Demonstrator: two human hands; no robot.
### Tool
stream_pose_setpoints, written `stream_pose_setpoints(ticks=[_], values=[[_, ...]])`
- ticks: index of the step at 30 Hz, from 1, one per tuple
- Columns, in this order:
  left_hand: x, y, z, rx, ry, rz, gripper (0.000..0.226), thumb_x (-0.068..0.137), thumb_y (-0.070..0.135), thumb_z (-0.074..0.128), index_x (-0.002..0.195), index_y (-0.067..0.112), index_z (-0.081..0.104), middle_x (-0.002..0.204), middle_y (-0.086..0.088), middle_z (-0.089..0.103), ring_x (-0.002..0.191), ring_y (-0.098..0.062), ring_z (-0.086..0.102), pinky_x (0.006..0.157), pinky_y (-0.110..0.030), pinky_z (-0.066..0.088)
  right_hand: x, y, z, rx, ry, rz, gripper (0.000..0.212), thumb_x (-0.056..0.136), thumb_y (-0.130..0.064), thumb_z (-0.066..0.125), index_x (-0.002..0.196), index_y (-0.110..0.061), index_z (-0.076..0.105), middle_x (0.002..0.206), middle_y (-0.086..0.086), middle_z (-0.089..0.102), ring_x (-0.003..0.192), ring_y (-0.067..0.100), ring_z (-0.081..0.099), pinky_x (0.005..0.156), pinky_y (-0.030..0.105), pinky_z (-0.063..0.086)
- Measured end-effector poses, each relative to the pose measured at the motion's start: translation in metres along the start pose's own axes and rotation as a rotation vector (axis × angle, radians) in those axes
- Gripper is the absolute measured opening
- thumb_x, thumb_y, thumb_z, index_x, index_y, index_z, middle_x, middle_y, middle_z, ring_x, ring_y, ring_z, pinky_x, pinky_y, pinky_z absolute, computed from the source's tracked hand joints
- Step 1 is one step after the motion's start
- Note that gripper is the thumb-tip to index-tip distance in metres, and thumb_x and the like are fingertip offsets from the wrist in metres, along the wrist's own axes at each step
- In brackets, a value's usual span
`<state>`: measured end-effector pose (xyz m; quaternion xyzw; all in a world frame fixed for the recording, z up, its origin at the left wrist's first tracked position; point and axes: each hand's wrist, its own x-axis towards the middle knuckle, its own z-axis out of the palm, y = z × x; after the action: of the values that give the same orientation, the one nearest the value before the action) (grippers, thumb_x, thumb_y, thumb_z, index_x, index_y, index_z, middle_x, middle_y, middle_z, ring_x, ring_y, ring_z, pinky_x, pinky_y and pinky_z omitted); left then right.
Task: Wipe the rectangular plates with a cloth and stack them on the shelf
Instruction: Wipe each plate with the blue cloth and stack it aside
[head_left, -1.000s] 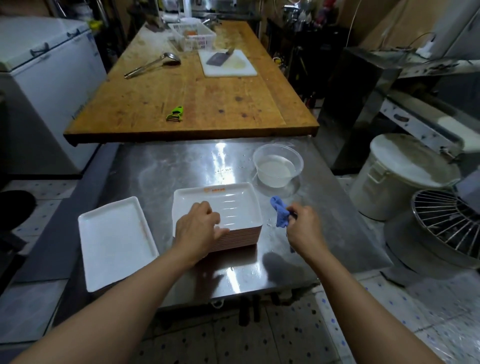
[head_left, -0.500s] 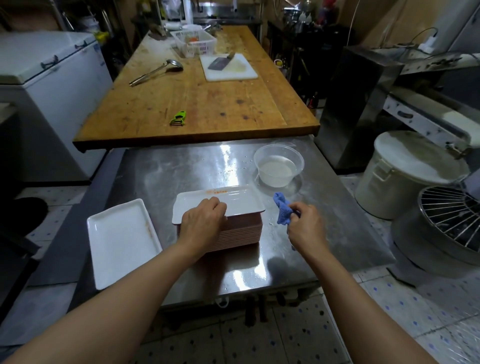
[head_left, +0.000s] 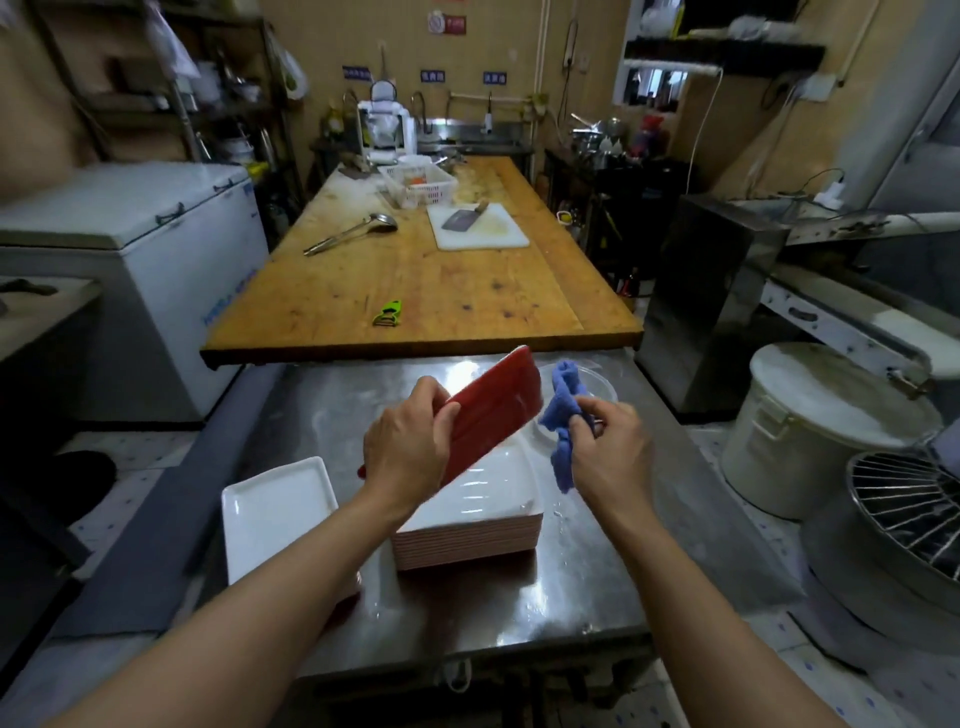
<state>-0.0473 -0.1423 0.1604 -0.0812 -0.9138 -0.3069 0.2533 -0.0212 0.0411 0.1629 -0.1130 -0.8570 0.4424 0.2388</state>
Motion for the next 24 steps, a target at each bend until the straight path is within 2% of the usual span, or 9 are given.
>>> stream_pose_setpoints(ticks=[3,5,9,10,12,14,16,20,24], values=[[-0.004,0.008,-0.02,-0.18,0.044,-0.1,0.013,0.094,0.023,0.053,0.084,0.015,0.054,0.073,0.0,0.06,0.07,-0.021,0.056,0.06,-0.028,0.032,0.0,-0.039,0.003,0.098,0.029,-0.156,0.02,0.088,-0.009,0.059,0.106,-0.012,0.068,0.093,0.001,0.052,0.082,0.014,0.057,0.074,0.026,0.05],[-0.005,0.013,-0.031,-0.264,0.062,-0.161,0.012,0.092,0.02,0.055,0.081,0.016,0.054,0.068,0.005,0.057,0.068,-0.017,0.055,0.059,-0.027,0.032,-0.002,-0.062,0.008,0.136,0.047,-0.265,0.023,0.086,-0.012,0.063,0.108,-0.015,0.067,0.097,0.003,0.052,0.083,0.014,0.057,0.072,0.027,0.052],[-0.01,0.021,-0.048,-0.393,0.077,-0.293,0.013,0.09,0.017,0.058,0.077,0.014,0.058,0.065,0.008,0.058,0.063,-0.008,0.055,0.056,-0.016,0.036,-0.004,-0.088,0.024,-0.078,0.104,-0.415,0.036,0.083,-0.03,0.057,0.117,-0.022,0.061,0.102,0.007,0.048,0.088,0.022,0.054,0.068,0.035,0.05],[-0.012,0.022,-0.051,-0.418,0.077,-0.328,0.014,0.089,0.017,0.059,0.076,0.015,0.058,0.066,0.007,0.06,0.064,-0.009,0.055,0.059,-0.017,0.039,-0.004,-0.092,0.028,-0.131,0.139,-0.453,0.038,0.08,-0.035,0.052,0.114,-0.021,0.061,0.101,0.009,0.048,0.091,0.024,0.051,0.072,0.037,0.047],[-0.015,0.024,-0.053,-0.483,0.074,-0.388,0.016,0.087,0.02,0.062,0.072,0.019,0.056,0.067,0.002,0.062,0.064,-0.014,0.057,0.063,-0.029,0.045,-0.001,-0.099,0.034,-0.157,0.16,-0.504,0.038,0.077,-0.038,0.045,0.106,-0.017,0.057,0.11,0.01,0.048,0.103,0.026,0.043,0.088,0.04,0.038],[-0.015,0.023,-0.054,-0.539,0.076,-0.43,0.02,0.085,0.021,0.065,0.069,0.02,0.053,0.067,-0.001,0.063,0.062,-0.015,0.055,0.062,-0.032,0.044,0.002,-0.107,0.038,-0.119,0.084,-0.595,0.035,0.078,-0.033,0.042,0.105,-0.014,0.053,0.124,0.01,0.048,0.114,0.025,0.041,0.099,0.04,0.03],[-0.013,0.022,-0.056,-0.577,0.089,-0.465,0.021,0.085,0.021,0.066,0.068,0.019,0.052,0.066,-0.002,0.063,0.058,-0.014,0.052,0.059,-0.029,0.042,0.004,-0.113,0.04,-0.048,-0.008,-0.669,0.036,0.081,-0.028,0.041,0.111,-0.013,0.051,0.125,0.006,0.053,0.114,0.024,0.048,0.104,0.046,0.031],[-0.017,0.023,-0.063,-0.71,0.123,-0.527,0.02,0.087,0.015,0.064,0.07,0.015,0.054,0.061,-0.003,0.061,0.052,-0.012,0.049,0.055,-0.028,0.041,0.006,-0.109,0.036,-0.12,-0.035,-0.664,0.043,0.088,-0.034,0.032,0.118,-0.014,0.054,0.119,0.002,0.058,0.112,0.022,0.051,0.108,0.045,0.027],[-0.024,0.027,-0.07,-0.866,0.149,-0.583,0.016,0.089,0.013,0.062,0.074,0.013,0.055,0.058,-0.002,0.064,0.055,-0.018,0.057,0.06,-0.035,0.05,0.011,-0.085,0.028,0.003,-0.018,-0.542,0.037,0.091,-0.035,0.031,0.107,-0.01,0.054,0.102,0.003,0.055,0.095,0.022,0.051,0.089,0.039,0.04]])
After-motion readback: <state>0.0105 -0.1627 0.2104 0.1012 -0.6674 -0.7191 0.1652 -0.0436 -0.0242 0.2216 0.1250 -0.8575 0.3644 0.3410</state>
